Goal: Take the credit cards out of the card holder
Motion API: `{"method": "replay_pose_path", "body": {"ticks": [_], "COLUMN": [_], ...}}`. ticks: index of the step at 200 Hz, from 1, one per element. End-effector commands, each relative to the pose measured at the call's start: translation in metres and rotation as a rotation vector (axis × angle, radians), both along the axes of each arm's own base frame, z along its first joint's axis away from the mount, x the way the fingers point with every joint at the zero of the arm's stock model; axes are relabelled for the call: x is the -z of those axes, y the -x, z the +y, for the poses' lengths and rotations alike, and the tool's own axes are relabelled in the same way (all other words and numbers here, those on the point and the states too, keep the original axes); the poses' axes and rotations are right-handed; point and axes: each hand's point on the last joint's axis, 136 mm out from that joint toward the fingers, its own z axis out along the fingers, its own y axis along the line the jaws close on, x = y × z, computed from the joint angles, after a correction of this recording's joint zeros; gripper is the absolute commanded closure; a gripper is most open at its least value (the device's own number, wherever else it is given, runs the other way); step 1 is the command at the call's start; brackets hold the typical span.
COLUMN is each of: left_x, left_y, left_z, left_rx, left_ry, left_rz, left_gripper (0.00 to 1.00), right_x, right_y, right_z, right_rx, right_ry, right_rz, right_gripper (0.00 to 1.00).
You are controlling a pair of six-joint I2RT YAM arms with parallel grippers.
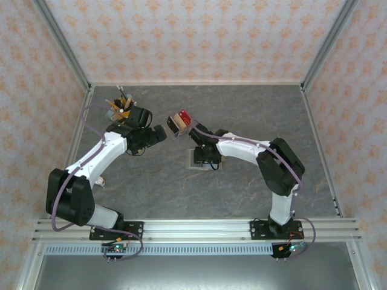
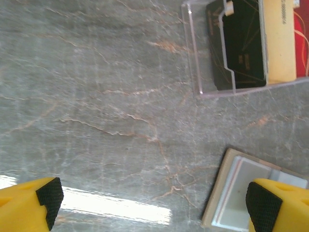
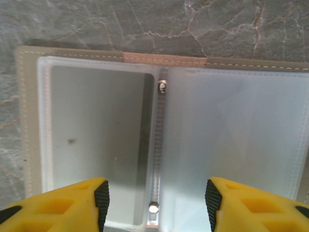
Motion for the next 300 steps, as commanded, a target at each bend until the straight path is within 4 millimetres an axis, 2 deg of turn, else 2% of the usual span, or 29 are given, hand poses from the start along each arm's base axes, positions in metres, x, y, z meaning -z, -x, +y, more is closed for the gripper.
{"method": "replay_pose_path", "body": {"ticks": [1,27,54,99,118,151,179,211,300], "left_x": [0.002,0.011,0.024,0.039,0.047,0.06,0.066,0.072,0.095], "left_y": [-0.007,-0.005,-0.001,0.006,0.008,0.01,0.01,0.009,0.009], "left_z": [-0.019,-0.035,-0.058,-0.112,-0.129,-0.148,-0.161,-0.166,-0.165], "left_rx": [0.054,0.098,0.152,0.282,0.31,0.341,0.36,0.361,0.337], "left_ry": [0.092,0.153,0.205,0.27,0.297,0.324,0.341,0.342,0.312], "left_rz": [-0.027,-0.01,0.023,0.062,0.084,0.12,0.139,0.154,0.213], "left_gripper": [0.0,0.02,0.1,0.4,0.51,0.61,0.67,0.74,0.74], "right_x": [0.007,0.017,0.025,0.033,0.033,0.035,0.036,0.038,0.038], "right_y": [0.0,0.003,0.006,0.01,0.011,0.012,0.013,0.014,0.014], "right_z": [-0.01,-0.015,-0.022,-0.028,-0.029,-0.028,-0.028,-0.029,-0.03], "right_rx": [0.004,0.012,0.02,0.031,0.039,0.051,0.058,0.063,0.069], "right_ry": [0.072,0.09,0.101,0.088,0.069,0.036,0.021,0.018,0.005], "right_rz": [0.013,0.036,0.057,0.075,0.078,0.087,0.094,0.098,0.099], "right_gripper": [0.47,0.51,0.59,0.67,0.7,0.74,0.75,0.76,0.76]}}
